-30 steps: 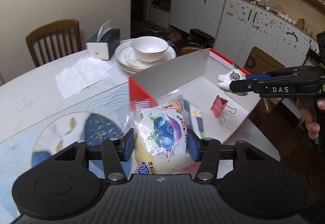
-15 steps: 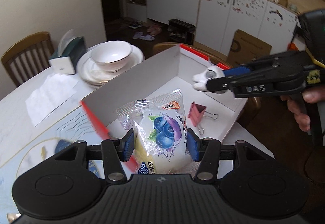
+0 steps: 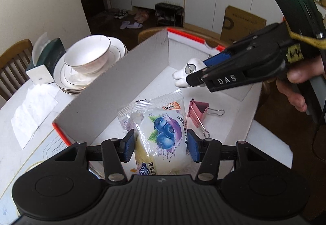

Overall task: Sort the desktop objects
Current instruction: 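Carry the bread bag and the heart pin into the red shoebox with both tools, then release the bread bag from the left tool while the right tool drops the heart pin in the box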

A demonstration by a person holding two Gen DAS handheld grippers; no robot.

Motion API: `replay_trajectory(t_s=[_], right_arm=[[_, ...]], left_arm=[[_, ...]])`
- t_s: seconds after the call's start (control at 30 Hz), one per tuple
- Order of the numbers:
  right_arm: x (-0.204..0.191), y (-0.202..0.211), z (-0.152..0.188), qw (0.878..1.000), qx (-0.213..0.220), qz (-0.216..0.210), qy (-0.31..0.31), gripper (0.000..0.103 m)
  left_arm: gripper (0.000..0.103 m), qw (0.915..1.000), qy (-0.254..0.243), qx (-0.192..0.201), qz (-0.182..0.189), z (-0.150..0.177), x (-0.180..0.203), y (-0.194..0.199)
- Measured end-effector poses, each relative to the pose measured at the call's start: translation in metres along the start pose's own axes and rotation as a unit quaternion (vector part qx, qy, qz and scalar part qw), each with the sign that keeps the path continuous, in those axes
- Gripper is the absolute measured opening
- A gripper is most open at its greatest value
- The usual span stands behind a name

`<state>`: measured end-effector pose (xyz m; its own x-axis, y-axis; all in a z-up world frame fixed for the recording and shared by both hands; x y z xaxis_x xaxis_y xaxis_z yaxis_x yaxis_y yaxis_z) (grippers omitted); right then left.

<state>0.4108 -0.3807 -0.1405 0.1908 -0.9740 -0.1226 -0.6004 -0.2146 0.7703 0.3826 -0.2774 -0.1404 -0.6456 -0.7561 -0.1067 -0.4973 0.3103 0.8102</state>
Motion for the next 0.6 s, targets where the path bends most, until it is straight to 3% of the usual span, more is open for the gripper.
replay_trajectory(t_s=[0.3,0.6], right_arm=[[-0.001,-0.022,-0.001,1.000,-0.029,0.003,0.004,0.034],[-0.005,-0.041,0.007,0.997,-0.074,0.009,0.025,0.035]], left_arm=[[0.051,0.9991,-0.024,-0.034,0.005,0.004,0.008,-0.027],[0.051,0.9979,-0.007,-0.061,0.019,0.010,0.007,-0.043]])
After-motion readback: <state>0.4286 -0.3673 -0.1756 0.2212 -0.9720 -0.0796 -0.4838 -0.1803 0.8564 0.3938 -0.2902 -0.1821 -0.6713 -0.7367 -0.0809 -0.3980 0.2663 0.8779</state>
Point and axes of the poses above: each gripper's, at about its wrist camera, not at the fingertips, and y roughly against the way its jaws point, x to its right, z to its underside, the point moved 9 cm from there along -y, roughly the way its jaws point, and after that the axes turned 4 degrees about -y, right-handed, at the moved point
